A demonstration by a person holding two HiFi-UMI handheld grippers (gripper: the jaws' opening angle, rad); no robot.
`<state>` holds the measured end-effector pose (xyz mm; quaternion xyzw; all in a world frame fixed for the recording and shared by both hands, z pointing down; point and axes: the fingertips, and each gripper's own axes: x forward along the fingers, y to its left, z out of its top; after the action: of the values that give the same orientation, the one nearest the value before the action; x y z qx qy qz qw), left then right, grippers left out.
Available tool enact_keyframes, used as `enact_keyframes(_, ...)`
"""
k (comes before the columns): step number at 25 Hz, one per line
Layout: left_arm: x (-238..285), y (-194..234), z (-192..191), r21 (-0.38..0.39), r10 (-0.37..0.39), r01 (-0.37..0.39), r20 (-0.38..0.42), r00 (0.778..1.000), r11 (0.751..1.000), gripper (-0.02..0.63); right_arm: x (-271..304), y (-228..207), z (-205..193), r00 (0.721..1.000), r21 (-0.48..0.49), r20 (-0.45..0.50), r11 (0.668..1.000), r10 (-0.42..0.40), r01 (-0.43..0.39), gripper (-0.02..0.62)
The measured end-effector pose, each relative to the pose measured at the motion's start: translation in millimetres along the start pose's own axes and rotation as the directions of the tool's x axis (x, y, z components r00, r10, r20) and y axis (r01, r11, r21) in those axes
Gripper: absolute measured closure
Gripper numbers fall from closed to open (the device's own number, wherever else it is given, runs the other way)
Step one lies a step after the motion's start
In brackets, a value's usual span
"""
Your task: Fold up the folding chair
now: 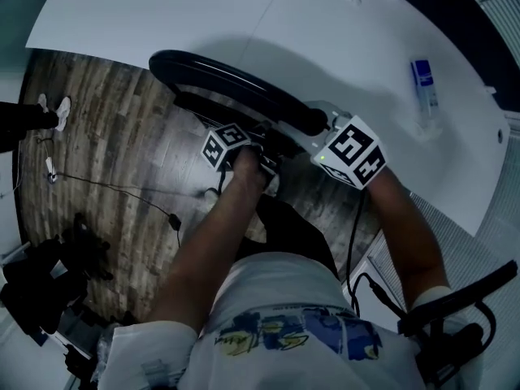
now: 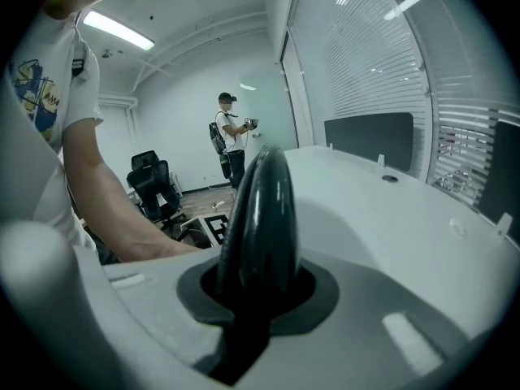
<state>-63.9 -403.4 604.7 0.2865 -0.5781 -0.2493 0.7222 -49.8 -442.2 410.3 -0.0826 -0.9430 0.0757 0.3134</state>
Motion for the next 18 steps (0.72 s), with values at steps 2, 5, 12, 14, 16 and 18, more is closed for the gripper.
enact_keyframes(2,5,-1,-2,0.0,0.01,-0.01,-0.007,1.0,1.0,0.466,-1,-5,-2,1.0,0.002,0.001,1.0,0.006,-0.006,0.538)
enact_keyframes(5,10,-2,-4,0.008,0.024,-0.024,-0.028,0.999,1.0,0.466,-2,-10,-5,1.0,0.009,0.002,1.0,-0.004,0.004,0.538)
enact_keyframes(12,11,-3,5,0.046,0.028,-0.027,-0.027,0.999,0.999,0.454,2,-12,0,1.0,0.007,0.006,1.0,0.028,-0.028,0.538)
enact_keyframes(14,13,-5,4,0.061,0.017,-0.015,-0.036,0.999,0.998,0.449,1,-13,0,1.0,0.004,0.006,1.0,0.031,-0.031,0.537)
enact_keyframes(16,13,-6,3,0.078,0.008,-0.004,-0.052,0.999,0.997,0.445,1,-16,-1,0.999,-0.004,0.01,0.999,0.034,-0.034,0.537)
enact_keyframes(18,15,-6,4,0.102,0.006,0.001,-0.071,0.997,0.995,0.442,2,-18,-2,0.999,-0.009,0.016,0.999,0.04,-0.04,0.535)
